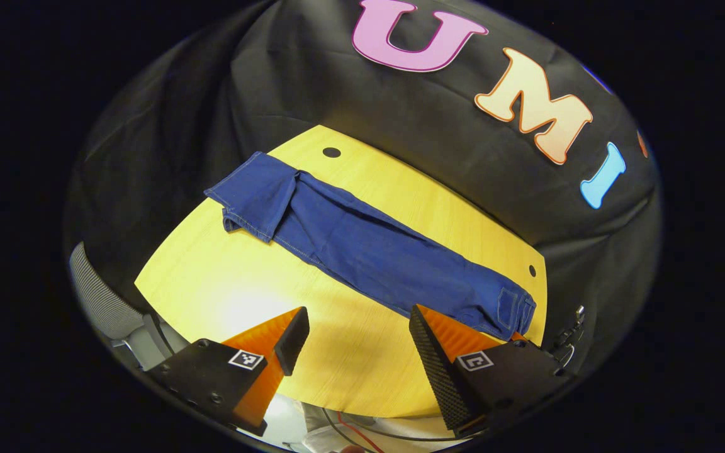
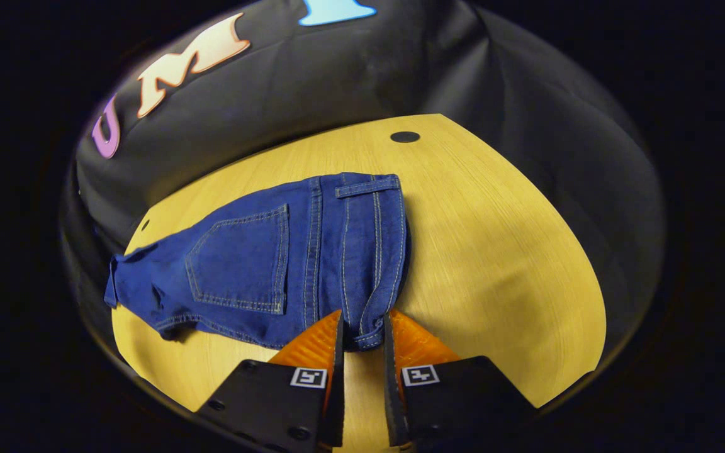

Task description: Grasp the waist and the cuffs of the jeans and fold them to make the two legs overlap; first hold the waist and fold one-third of the jeans toward the cuffs, then hold the cuffs and fold the remaining one-third in the same direction to finish folding.

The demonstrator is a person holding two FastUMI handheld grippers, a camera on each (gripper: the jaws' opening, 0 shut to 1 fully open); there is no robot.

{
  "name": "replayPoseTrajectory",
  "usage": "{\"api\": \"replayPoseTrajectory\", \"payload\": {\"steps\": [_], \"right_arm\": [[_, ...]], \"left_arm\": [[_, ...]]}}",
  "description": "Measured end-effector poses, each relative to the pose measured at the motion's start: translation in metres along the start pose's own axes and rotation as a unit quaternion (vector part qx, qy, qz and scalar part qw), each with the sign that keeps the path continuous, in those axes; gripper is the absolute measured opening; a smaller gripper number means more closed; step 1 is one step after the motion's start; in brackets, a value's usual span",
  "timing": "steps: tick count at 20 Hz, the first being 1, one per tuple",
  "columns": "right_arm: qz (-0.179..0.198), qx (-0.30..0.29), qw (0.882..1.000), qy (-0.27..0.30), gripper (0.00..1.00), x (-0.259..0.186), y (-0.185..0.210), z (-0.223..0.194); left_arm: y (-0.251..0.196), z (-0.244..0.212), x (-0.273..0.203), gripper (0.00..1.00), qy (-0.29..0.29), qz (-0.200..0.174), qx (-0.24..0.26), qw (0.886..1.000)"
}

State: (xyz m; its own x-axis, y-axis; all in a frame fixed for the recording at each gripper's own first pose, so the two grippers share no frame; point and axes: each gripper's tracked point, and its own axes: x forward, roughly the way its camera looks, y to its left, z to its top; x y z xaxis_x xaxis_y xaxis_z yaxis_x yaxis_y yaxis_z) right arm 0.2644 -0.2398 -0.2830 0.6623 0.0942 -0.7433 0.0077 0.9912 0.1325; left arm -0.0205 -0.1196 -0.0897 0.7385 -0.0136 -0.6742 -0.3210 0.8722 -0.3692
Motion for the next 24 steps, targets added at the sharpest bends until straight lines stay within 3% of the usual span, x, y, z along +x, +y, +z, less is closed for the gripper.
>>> {"api": "replayPoseTrajectory", "payload": {"steps": [3, 4, 6, 8, 13, 15, 18, 20, 22, 24], "right_arm": [[-0.021, 0.004, 1.000, -0.011, 0.17, -0.004, 0.000, 0.006], [-0.031, 0.004, 0.999, -0.016, 0.08, -0.003, 0.002, 0.006], [-0.046, 0.007, 0.999, -0.019, 0.10, -0.004, 0.002, 0.008], [-0.062, 0.017, 0.998, -0.027, 0.04, -0.010, 0.003, 0.015], [-0.107, -0.014, 0.992, -0.062, 0.00, -0.034, 0.019, 0.049], [-0.116, -0.018, 0.990, -0.083, 0.04, -0.050, 0.036, 0.068], [-0.111, -0.011, 0.987, -0.117, 0.00, -0.073, 0.071, 0.095], [-0.100, -0.012, 0.985, -0.138, 0.04, -0.082, 0.100, 0.109], [-0.078, -0.009, 0.984, -0.157, 0.00, -0.095, 0.138, 0.118], [-0.043, -0.003, 0.982, -0.183, 0.04, -0.108, 0.179, 0.129]], "left_arm": [[0.015, -0.004, 0.003, 0.95, 0.006, 0.000, -0.008, 1.000], [0.020, -0.004, 0.003, 0.95, 0.010, -0.001, -0.008, 1.000], [0.026, -0.001, 0.006, 0.95, 0.014, -0.015, -0.005, 1.000], [0.039, 0.006, 0.009, 0.95, 0.016, -0.026, 0.001, 1.000], [0.080, 0.026, 0.024, 0.95, 0.036, -0.042, 0.002, 0.998], [0.097, 0.036, 0.028, 0.95, 0.040, -0.045, 0.001, 0.998], [0.116, 0.047, 0.036, 0.96, 0.047, -0.055, 0.001, 0.997], [0.129, 0.053, 0.041, 0.96, 0.052, -0.057, 0.006, 0.997], [0.141, 0.057, 0.049, 0.95, 0.057, -0.059, 0.010, 0.997], [0.150, 0.062, 0.056, 0.96, 0.063, -0.064, 0.010, 0.996]]}}
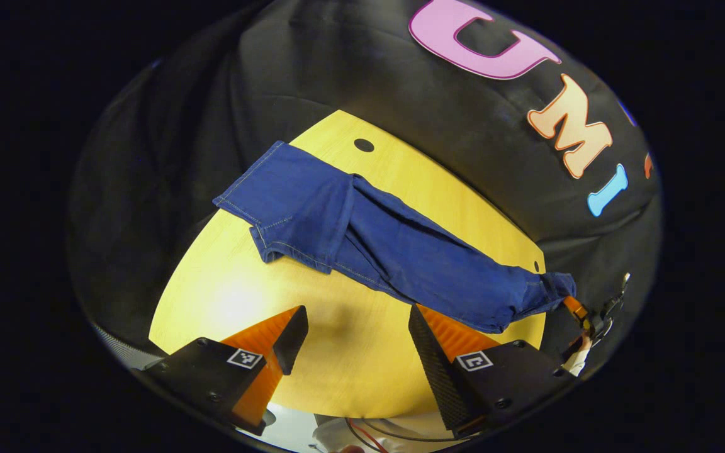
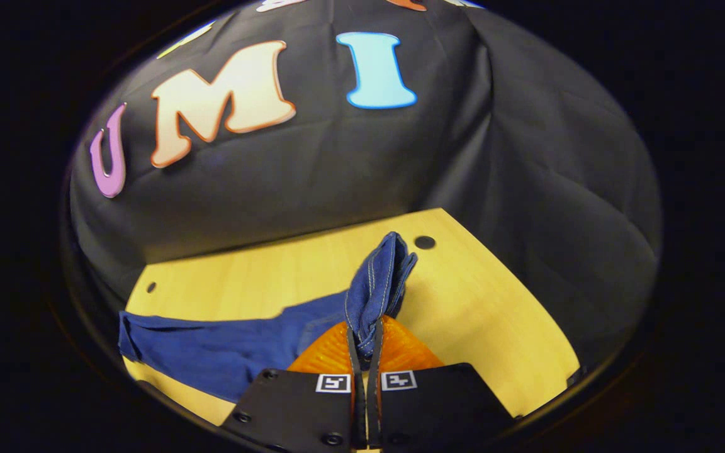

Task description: Grasp the waist and the cuffs of the jeans and fold them to make the two legs overlap; first hold the waist and fold one-third of the jeans toward the cuffs, then hold the cuffs and fold the remaining one-third in the same direction to finish folding.

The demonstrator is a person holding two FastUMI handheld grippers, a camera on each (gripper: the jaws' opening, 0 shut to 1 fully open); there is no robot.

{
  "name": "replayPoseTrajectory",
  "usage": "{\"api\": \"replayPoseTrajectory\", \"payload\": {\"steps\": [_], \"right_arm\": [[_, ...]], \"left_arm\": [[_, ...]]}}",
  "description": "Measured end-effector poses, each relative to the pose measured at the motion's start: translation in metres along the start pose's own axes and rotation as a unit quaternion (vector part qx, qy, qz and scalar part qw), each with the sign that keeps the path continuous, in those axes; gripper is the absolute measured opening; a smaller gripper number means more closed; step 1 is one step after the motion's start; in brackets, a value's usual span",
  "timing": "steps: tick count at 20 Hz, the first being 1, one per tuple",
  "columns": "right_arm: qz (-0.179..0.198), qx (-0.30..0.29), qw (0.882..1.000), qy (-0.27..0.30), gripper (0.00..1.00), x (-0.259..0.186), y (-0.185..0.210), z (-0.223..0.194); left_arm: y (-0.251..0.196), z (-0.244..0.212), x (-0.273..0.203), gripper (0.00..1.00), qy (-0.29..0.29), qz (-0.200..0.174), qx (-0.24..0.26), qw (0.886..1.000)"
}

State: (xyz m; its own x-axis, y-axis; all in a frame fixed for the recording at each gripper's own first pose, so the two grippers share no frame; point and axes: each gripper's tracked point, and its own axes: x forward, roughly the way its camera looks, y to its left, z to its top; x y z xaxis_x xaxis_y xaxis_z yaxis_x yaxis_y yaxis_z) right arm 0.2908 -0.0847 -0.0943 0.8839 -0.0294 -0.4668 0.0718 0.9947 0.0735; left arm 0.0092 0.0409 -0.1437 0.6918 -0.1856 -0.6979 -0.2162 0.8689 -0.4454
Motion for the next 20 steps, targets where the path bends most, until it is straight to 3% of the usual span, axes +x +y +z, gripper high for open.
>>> {"api": "replayPoseTrajectory", "payload": {"steps": [6, 9, 16, 18, 20], "right_arm": [[0.064, 0.041, 0.995, -0.057, 0.03, -0.045, 0.095, 0.028], [0.116, 0.078, 0.988, -0.066, 0.03, -0.064, 0.146, 0.028], [0.266, 0.106, 0.958, -0.016, 0.03, -0.074, 0.262, -0.040], [0.296, 0.111, 0.949, 0.009, 0.07, -0.070, 0.285, -0.069], [0.314, 0.115, 0.942, 0.039, 0.03, -0.060, 0.304, -0.101]], "left_arm": [[0.028, 0.009, 0.015, 0.95, 0.027, -0.007, 0.013, 1.000], [0.035, 0.012, 0.027, 0.96, 0.039, -0.015, 0.025, 0.999], [0.039, 0.015, 0.036, 0.96, 0.056, -0.027, 0.041, 0.997], [0.042, 0.014, 0.037, 0.96, 0.059, -0.027, 0.040, 0.997], [0.048, 0.013, 0.038, 0.96, 0.060, -0.022, 0.041, 0.997]]}}
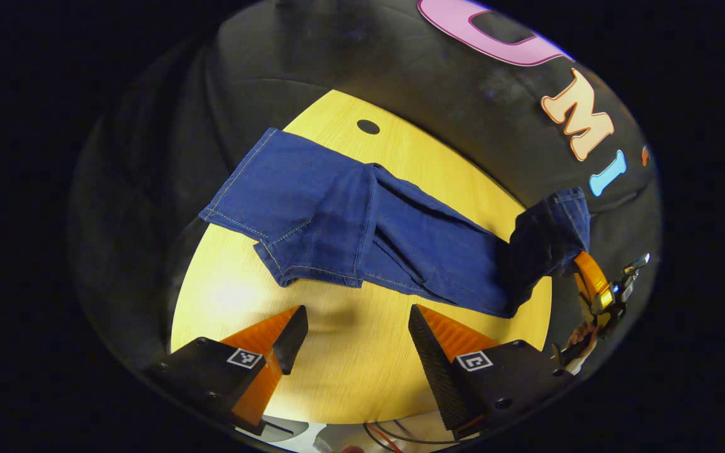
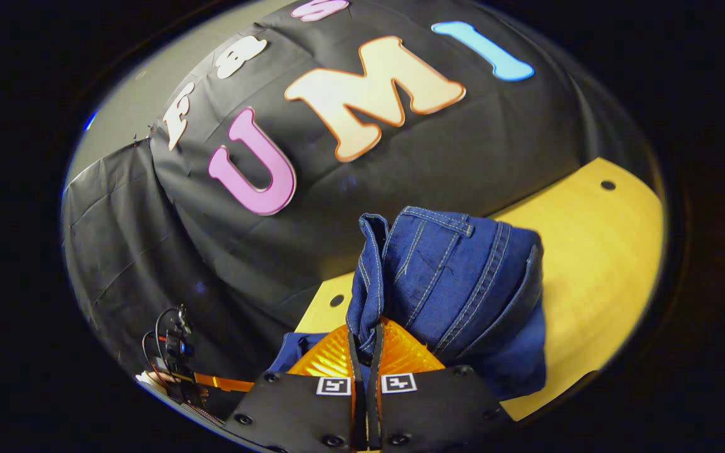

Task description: Grasp the waist and the cuffs of the jeans and fold them to make the two legs overlap; first hold the waist and fold one-third of the jeans toward the cuffs, then hold the cuffs and fold the remaining one-third in the same direction to finish folding.

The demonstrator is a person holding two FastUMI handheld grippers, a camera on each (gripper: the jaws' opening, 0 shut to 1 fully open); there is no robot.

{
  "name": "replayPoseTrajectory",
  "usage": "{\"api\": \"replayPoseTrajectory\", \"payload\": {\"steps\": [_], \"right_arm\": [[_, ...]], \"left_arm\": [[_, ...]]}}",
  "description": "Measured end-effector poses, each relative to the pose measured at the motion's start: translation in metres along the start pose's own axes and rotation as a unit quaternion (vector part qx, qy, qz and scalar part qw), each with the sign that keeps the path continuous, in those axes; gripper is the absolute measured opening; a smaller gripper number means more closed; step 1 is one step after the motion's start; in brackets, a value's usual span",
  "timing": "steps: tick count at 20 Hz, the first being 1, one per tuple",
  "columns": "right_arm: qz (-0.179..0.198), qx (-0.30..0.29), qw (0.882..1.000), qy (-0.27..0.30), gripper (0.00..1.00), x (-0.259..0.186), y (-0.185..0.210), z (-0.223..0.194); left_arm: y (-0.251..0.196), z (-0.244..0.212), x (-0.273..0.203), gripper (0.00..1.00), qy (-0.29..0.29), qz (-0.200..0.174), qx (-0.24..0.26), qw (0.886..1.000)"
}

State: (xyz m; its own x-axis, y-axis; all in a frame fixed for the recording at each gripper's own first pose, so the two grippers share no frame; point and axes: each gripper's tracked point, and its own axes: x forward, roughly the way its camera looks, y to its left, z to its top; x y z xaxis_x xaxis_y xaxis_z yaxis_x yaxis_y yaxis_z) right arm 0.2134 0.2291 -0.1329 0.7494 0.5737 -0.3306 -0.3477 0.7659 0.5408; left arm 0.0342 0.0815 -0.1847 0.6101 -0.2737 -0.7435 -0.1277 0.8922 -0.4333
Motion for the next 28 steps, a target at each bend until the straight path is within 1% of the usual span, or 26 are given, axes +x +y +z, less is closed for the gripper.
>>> {"api": "replayPoseTrajectory", "payload": {"steps": [3, 5, 7, 8, 9, 10, 12, 14, 15, 16, 17, 18, 19, 20, 23, 27, 28], "right_arm": [[0.009, 0.019, 0.999, 0.042, 0.03, 0.026, -0.006, -0.046], [0.005, 0.030, 0.997, 0.071, 0.03, 0.043, -0.013, -0.073], [0.002, 0.038, 0.995, 0.090, 0.04, 0.048, -0.020, -0.095], [0.000, 0.043, 0.994, 0.096, 0.00, 0.050, -0.022, -0.101], [0.000, 0.047, 0.994, 0.100, 0.03, 0.054, -0.023, -0.105], [0.000, 0.051, 0.993, 0.105, 0.03, 0.055, -0.025, -0.109], [0.005, 0.056, 0.992, 0.115, 0.08, 0.056, -0.029, -0.114], [0.022, 0.065, 0.991, 0.114, 0.14, 0.053, -0.024, -0.111], [0.033, 0.073, 0.991, 0.110, 0.35, 0.052, -0.017, -0.108], [0.035, 0.067, 0.992, 0.101, 0.57, 0.053, -0.015, -0.104], [0.032, 0.054, 0.994, 0.092, 0.78, 0.056, -0.017, -0.102], [0.023, 0.037, 0.995, 0.088, 1.00, 0.049, -0.023, -0.095], [0.015, 0.025, 0.996, 0.085, 0.92, 0.046, -0.029, -0.090], [0.009, 0.017, 0.996, 0.083, 0.98, 0.041, -0.034, -0.085], [-0.005, 0.005, 0.998, 0.061, 0.98, 0.020, -0.047, -0.060], [-0.031, -0.019, 0.999, 0.018, 0.98, -0.017, -0.067, -0.021], [-0.037, -0.026, 0.999, 0.005, 0.98, -0.029, -0.070, -0.011]], "left_arm": [[0.006, -0.001, 0.001, 0.96, 0.000, 0.008, -0.001, 1.000], [0.009, -0.001, 0.000, 0.96, -0.001, 0.011, -0.006, 1.000], [0.012, -0.001, -0.001, 0.96, -0.002, 0.017, -0.011, 1.000], [0.013, -0.001, -0.001, 0.96, -0.002, 0.019, -0.012, 1.000], [0.013, -0.001, -0.001, 0.96, -0.002, 0.022, -0.013, 1.000], [0.014, -0.001, -0.001, 0.96, -0.003, 0.023, -0.012, 1.000], [0.016, -0.001, 0.000, 0.96, -0.003, 0.030, -0.012, 0.999], [0.017, -0.001, 0.002, 0.96, -0.003, 0.031, -0.017, 0.999], [0.018, 0.000, 0.002, 0.96, -0.003, 0.033, -0.017, 0.999], [0.019, 0.000, 0.002, 0.96, -0.004, 0.035, -0.016, 0.999], [0.021, 0.002, 0.001, 0.96, -0.007, 0.038, -0.015, 0.999], [0.024, 0.004, 0.002, 0.96, -0.009, 0.040, -0.015, 0.999], [0.027, 0.005, 0.002, 0.96, -0.010, 0.043, -0.015, 0.999], [0.031, 0.005, 0.002, 0.96, -0.010, 0.046, -0.015, 0.999], [0.048, 0.010, 0.004, 0.96, -0.010, 0.058, -0.007, 0.998], [0.077, 0.026, 0.006, 0.96, -0.011, 0.077, 0.029, 0.997], [0.082, 0.031, 0.008, 0.96, -0.012, 0.077, 0.038, 0.996]]}}
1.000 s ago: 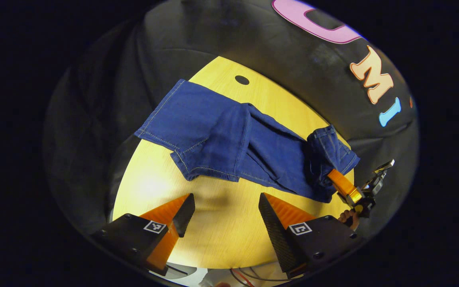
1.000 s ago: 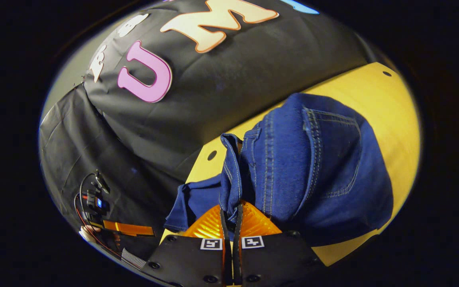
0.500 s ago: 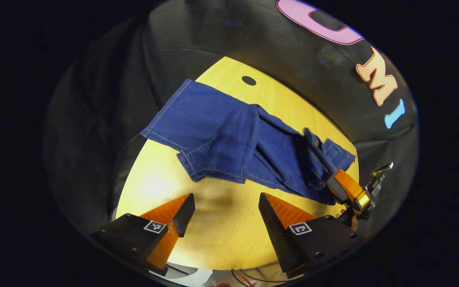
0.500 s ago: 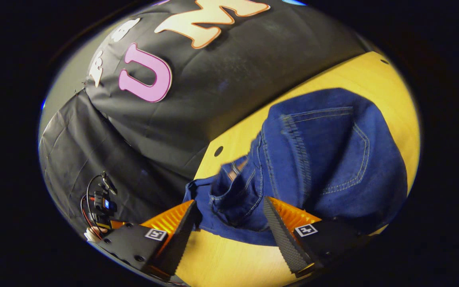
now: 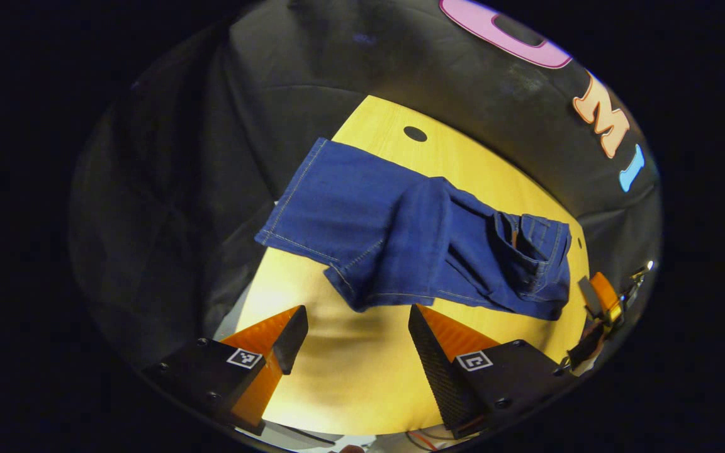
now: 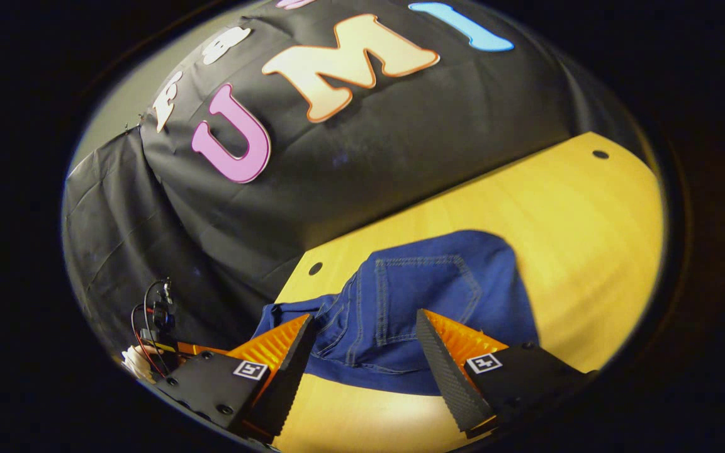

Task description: Grasp the waist and the cuffs of the jeans and fold them to make the two legs overlap; first hold the waist and fold one-third of the jeans toward the cuffs, then hold the cuffs and fold the remaining one-third in the same direction to finish folding.

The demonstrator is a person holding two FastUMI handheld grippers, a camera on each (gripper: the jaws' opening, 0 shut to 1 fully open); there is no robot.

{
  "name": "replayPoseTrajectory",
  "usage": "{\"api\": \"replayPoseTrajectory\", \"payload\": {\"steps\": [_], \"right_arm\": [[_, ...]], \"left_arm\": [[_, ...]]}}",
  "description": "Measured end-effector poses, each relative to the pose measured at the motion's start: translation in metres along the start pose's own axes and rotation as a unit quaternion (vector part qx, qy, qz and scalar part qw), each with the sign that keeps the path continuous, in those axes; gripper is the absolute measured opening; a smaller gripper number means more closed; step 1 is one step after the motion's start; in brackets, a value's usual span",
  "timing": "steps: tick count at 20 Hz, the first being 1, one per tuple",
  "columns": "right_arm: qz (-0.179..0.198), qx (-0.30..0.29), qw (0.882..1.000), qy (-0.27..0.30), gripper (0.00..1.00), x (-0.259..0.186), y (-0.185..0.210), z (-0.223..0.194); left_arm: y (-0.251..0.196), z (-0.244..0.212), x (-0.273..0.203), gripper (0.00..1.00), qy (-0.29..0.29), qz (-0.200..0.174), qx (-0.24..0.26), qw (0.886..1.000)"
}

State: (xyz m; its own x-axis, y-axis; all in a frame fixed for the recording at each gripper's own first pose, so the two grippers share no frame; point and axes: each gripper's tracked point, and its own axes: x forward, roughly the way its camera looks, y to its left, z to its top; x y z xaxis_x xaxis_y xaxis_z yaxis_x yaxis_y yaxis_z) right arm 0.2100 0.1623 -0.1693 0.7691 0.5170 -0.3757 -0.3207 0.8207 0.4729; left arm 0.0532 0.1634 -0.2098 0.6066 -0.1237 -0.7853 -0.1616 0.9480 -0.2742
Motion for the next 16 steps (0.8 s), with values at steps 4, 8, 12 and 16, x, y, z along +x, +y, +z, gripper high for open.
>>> {"api": "replayPoseTrajectory", "payload": {"steps": [4, 8, 12, 16], "right_arm": [[-0.029, 0.004, 0.999, -0.036, 0.98, -0.041, -0.018, 0.022], [-0.070, 0.013, 0.997, -0.043, 0.98, -0.083, -0.041, 0.017], [-0.094, 0.046, 0.994, -0.044, 0.98, -0.106, -0.056, 0.010], [-0.098, 0.099, 0.987, -0.074, 0.98, -0.119, -0.067, 0.017]], "left_arm": [[0.010, 0.017, 0.018, 0.95, 0.005, -0.015, 0.057, 0.998], [0.021, 0.033, 0.037, 0.96, 0.019, -0.007, 0.110, 0.994], [0.030, 0.045, 0.055, 0.95, 0.038, 0.002, 0.160, 0.986], [0.046, 0.040, 0.071, 0.95, 0.064, 0.017, 0.167, 0.984]]}}
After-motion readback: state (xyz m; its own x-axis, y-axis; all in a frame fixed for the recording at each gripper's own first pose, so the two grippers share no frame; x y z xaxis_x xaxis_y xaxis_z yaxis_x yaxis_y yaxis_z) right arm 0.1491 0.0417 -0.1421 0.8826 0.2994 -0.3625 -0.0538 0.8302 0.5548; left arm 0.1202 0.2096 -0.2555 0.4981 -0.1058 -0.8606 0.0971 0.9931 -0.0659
